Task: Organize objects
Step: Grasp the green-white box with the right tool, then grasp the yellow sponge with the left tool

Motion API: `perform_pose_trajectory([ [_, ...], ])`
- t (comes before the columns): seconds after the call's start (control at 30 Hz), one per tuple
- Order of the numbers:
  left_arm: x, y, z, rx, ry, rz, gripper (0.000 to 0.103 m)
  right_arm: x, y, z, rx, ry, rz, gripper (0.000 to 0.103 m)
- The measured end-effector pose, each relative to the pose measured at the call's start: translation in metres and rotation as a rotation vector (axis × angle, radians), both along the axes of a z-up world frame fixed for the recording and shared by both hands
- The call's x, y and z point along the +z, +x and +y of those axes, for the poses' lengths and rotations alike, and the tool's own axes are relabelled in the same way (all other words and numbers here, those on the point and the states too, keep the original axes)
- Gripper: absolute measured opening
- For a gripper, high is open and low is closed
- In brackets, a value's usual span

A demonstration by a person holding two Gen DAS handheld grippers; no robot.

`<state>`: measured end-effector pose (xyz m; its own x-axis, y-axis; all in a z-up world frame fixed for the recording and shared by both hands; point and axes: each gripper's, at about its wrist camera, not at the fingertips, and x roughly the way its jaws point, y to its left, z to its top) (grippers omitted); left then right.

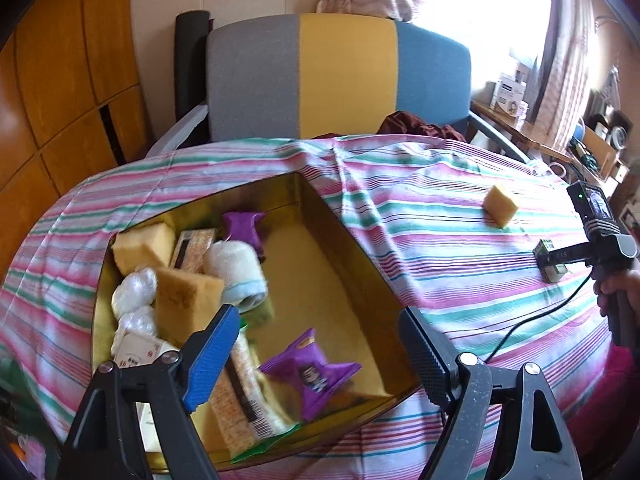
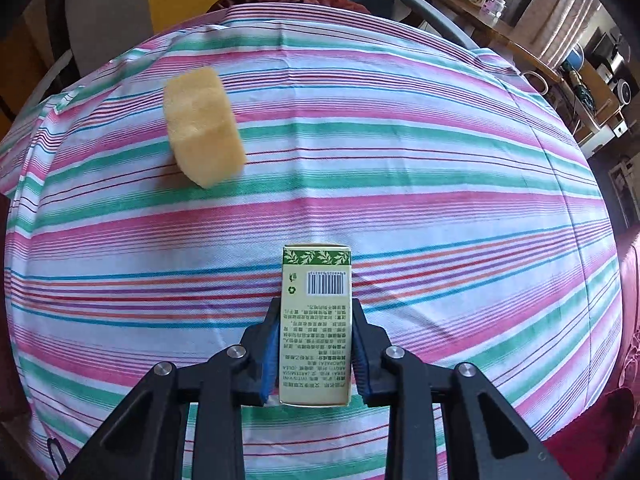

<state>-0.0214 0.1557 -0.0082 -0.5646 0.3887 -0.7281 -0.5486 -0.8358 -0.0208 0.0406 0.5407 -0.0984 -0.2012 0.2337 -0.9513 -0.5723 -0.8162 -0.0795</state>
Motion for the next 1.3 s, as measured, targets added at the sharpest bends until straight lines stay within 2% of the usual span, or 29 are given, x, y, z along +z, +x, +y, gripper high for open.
perform_pose_trajectory([
  [0.1, 0.003, 0.004, 0.012, -0.027, -0.005, 0.007, 0.083, -0.002, 0.008, 0.007, -0.023, -0.036, 0.034, 0.030],
  [0.47, 0.003, 0.015, 0.045, -0.087, -0.048, 0.021, 0.084, -0.002, 0.014, 0.009, -0.013, -0.018, 0.036, 0.030],
  [0.93, 0.009, 0.016, 0.095, -0.172, -0.064, 0.027, 0.084, -0.002, 0.015, 0.011, -0.020, -0.029, 0.040, 0.030],
  [1.17, 0.015, -0.001, 0.141, -0.224, 0.005, -0.050, 0.084, -0.004, 0.013, 0.019, -0.023, -0.038, 0.042, 0.030],
  [1.3, 0.014, -0.014, 0.180, -0.262, 0.042, -0.121, 0.082, -0.002, 0.012, 0.021, -0.026, -0.044, 0.044, 0.030],
])
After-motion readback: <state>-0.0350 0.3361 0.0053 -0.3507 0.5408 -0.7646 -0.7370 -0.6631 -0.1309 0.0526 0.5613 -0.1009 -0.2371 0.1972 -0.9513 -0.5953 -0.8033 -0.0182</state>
